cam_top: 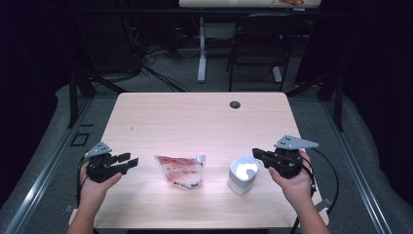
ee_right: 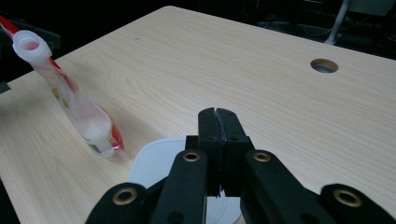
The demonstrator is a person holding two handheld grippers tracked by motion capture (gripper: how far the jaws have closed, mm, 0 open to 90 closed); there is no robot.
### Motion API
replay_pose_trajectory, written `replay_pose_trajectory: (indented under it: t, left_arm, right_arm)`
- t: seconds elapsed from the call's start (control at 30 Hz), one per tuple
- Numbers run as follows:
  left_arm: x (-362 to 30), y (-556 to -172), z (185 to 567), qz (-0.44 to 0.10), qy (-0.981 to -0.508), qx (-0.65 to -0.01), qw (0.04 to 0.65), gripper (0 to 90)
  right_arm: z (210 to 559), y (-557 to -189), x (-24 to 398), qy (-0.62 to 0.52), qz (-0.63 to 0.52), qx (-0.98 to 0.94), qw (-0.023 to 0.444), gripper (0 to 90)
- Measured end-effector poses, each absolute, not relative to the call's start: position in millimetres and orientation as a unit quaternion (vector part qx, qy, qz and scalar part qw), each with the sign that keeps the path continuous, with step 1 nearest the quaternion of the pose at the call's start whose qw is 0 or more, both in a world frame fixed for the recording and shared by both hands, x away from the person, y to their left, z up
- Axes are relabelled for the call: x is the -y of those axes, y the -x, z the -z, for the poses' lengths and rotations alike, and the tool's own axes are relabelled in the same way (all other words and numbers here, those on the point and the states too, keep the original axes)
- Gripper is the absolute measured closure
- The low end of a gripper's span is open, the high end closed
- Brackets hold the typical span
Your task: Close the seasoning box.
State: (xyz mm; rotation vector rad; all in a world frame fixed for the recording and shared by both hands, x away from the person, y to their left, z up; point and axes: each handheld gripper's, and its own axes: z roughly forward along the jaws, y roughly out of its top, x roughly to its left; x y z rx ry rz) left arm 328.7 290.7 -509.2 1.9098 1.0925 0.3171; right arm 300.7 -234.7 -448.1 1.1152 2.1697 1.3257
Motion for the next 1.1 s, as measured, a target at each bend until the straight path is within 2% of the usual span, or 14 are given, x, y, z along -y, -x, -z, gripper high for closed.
replay_pose_trajectory:
  t: [0.53,1.1]
  left_arm:
    - [-293,-328,509,-0.13,-0.768,-0.444,0.442,52.5]
    - [-293,-328,512,-0.13,-0.767,-0.448,0.44,52.0]
  right_arm:
    - [454,-294,251,-0.417,-0.47,-0.754,0.192,89.0]
    - [493,-284,275,-0.472,-0.459,-0.728,0.191,87.6]
